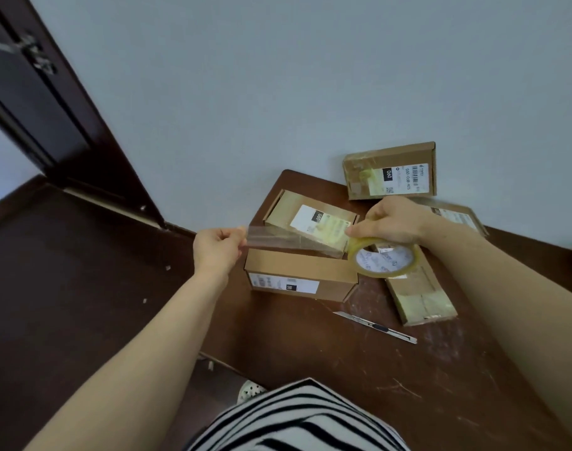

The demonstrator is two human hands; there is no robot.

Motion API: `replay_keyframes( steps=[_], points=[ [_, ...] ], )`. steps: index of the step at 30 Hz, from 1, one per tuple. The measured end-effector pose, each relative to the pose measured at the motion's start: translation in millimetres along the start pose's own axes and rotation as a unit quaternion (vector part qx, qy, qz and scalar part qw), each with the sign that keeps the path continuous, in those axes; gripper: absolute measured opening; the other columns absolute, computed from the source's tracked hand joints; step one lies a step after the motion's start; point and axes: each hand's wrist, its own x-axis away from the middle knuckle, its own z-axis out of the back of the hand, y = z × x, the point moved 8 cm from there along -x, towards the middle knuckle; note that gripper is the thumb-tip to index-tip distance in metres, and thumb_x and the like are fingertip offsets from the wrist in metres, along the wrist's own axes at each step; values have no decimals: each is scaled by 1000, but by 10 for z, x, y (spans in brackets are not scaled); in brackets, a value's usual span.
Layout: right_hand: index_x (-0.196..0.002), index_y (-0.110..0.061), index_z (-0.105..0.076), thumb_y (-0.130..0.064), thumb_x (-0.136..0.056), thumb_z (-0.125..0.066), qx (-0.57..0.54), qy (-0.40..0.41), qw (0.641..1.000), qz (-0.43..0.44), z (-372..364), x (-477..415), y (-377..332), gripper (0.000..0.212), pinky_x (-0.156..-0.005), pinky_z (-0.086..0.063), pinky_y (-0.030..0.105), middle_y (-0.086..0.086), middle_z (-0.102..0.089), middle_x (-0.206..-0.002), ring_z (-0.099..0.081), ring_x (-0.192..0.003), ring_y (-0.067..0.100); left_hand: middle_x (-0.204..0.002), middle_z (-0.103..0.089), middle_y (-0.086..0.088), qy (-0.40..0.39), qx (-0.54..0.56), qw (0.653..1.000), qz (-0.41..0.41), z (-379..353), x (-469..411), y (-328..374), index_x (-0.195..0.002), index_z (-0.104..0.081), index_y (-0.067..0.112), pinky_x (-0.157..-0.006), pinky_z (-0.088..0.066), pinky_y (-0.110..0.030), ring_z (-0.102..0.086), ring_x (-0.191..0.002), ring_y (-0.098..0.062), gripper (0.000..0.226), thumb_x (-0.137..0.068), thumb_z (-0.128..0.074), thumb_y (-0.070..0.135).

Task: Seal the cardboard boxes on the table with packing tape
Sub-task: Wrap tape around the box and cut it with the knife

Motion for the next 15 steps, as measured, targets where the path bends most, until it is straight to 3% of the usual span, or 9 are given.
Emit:
replay_keyframes(
  steps=[2,5,9,15],
  points=[
    [-70,-8,-71,-64,-68,-70,63,5,998,-6,-63,-32,-61,56,-57,-43,29,2,-62,-58,-61,-58,15,-60,-65,-1,3,-10,1000,4,19,10,-73,-57,-66,14,-72,-53,-36,-53,-54,-12,30,-86,-68,23],
    [-75,-11,-71,-67,-70,-66,147,7,989,-15,-164,-50,-182,57,-62,-51,32,2,-68,-64,-67,-68,21,-61,-63,-2,9,-31,999,15,39,-4,-188,-60,-64,13,-82,-55,-41,-59,-62,-16,31,-88,-66,25],
    [-66,-16,-62,-65,-70,-66,240,5,970,-21,-260,-41,-316,50,-53,-44,28,-3,-58,-56,-58,-57,15,-88,-71,-11,5,-10,999,51,12,-7,-349,-74,-68,11,-91,-53,-45,-67,-93,-25,20,-88,-67,25],
    [-61,-19,-53,-63,-72,-67,286,8,958,-29,-293,-63,-346,48,-51,-39,27,-5,-53,-57,-52,-54,13,-92,-71,-16,-2,59,993,105,-37,9,-512,-79,-69,6,-96,-50,-43,-67,-96,-30,15,-86,-70,19]
  ],
)
